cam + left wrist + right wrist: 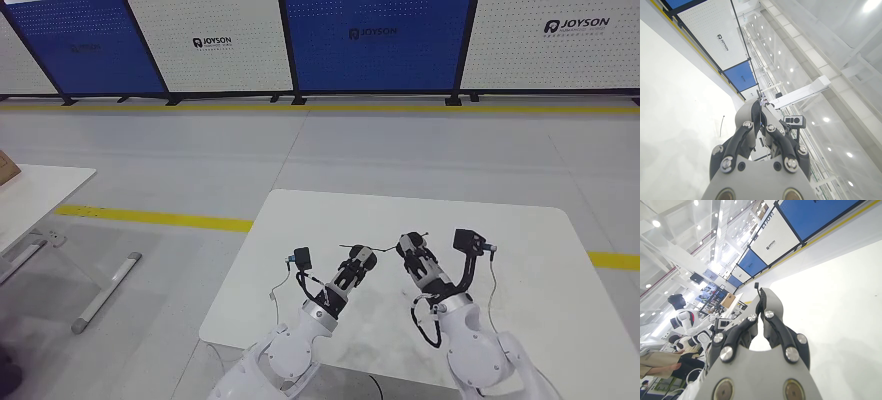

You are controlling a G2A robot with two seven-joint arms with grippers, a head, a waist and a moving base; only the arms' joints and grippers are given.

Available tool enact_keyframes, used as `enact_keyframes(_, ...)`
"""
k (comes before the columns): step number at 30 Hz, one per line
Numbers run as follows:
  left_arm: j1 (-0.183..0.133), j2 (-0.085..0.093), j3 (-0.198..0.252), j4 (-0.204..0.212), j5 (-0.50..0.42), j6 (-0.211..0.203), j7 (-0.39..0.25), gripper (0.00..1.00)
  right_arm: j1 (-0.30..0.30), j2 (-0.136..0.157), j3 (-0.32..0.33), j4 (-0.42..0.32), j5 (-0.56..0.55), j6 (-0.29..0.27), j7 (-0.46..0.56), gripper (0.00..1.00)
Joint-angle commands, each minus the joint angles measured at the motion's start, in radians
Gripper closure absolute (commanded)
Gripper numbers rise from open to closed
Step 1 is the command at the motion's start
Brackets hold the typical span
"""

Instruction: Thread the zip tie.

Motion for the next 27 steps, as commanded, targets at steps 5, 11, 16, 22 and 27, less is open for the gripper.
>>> enact_keyframes(5,0.0,0.0,0.0,0.0,0.0,0.0,0.0,1.0,-0.006,-0.002,0.003,-0.008,-0.006,-0.003,0.005,1.0)
enact_keyframes(11,0.0,0.0,0.0,0.0,0.0,0.0,0.0,1.0,-0.01,-0.004,-0.004,-0.002,-0.019,-0.002,0.016,1.0)
enact_keyframes(16,0.0,0.0,0.0,0.0,0.0,0.0,0.0,1.0,0.008,-0.012,-0.013,0.027,0.007,-0.022,-0.004,1.0)
enact_keyframes(22,0.0,0.0,0.0,0.0,0.0,0.0,0.0,1.0,0.024,-0.022,-0.029,0.062,0.066,-0.061,-0.014,1.0)
enact_keyframes(27,0.0,0.0,0.0,0.0,0.0,0.0,0.0,1.0,0.025,-0.027,-0.037,0.09,0.077,-0.06,-0.011,1.0)
